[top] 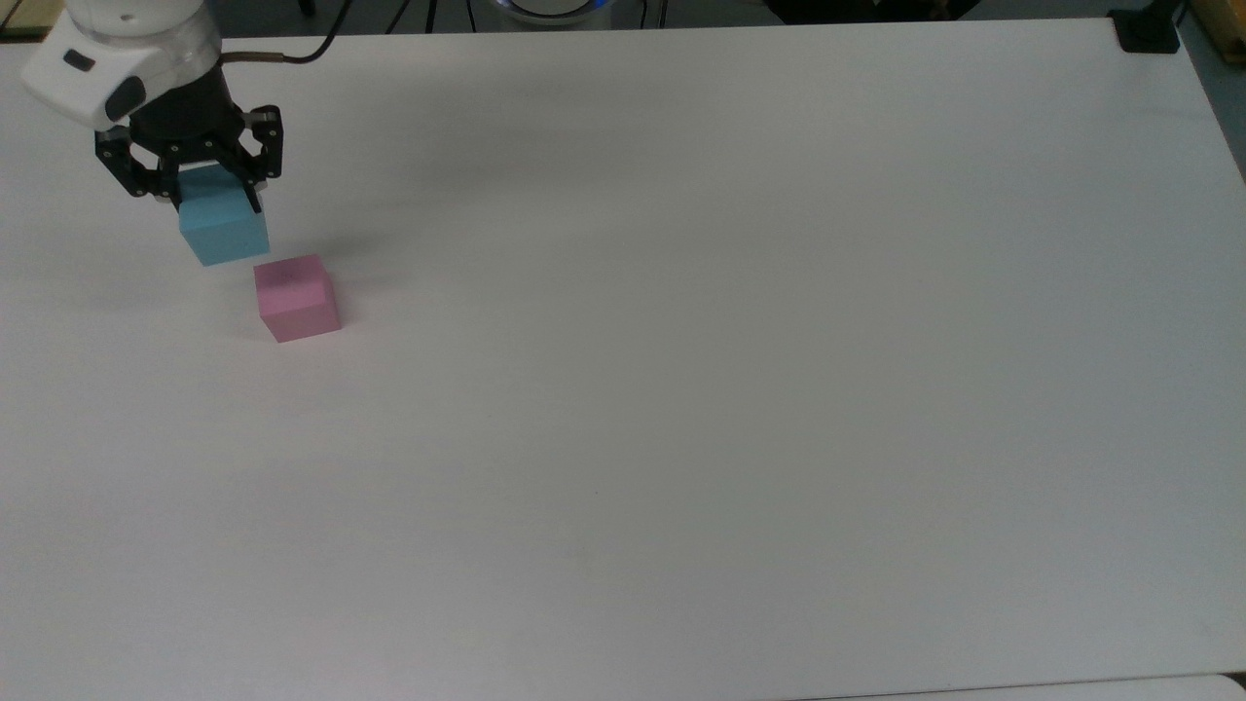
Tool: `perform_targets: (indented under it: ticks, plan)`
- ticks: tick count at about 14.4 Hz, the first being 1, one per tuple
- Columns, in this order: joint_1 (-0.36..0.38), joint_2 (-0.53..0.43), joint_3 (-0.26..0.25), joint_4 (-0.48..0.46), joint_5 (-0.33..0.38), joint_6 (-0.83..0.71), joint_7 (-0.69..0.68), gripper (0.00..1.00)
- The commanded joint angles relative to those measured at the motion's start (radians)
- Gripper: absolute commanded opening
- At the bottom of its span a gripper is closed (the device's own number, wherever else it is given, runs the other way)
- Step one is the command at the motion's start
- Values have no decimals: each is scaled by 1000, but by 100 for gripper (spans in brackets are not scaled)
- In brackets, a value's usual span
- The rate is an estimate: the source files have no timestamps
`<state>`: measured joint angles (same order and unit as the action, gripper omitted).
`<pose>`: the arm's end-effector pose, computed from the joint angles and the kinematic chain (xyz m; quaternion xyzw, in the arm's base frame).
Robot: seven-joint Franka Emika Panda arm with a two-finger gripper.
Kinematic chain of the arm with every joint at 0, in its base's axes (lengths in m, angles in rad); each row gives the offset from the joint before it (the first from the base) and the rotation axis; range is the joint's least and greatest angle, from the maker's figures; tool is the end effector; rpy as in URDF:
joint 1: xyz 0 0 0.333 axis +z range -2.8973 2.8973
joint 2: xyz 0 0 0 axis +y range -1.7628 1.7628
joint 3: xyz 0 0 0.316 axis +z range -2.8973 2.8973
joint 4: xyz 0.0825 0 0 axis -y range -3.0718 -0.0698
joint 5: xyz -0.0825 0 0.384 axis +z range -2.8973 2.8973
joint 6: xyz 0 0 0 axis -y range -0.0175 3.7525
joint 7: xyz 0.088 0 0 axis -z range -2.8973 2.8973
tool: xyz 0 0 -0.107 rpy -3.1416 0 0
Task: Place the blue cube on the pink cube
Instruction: 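Lower the light-blue cube onto the top of the pink cube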
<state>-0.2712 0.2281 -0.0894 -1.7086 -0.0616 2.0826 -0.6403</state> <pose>0.6015 -0.2256 0.4694 0.9847 0.1537 0.0461 0.0683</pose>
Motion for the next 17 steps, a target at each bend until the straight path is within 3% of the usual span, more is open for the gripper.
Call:
perform_targets:
  ticks: [1,7,17]
  plan:
    - [6,-9,0,-37,22,33,11,53]
    - [10,10,8,-118,37,172,112,53]
    - [27,33,10,-134,37,177,126,55]
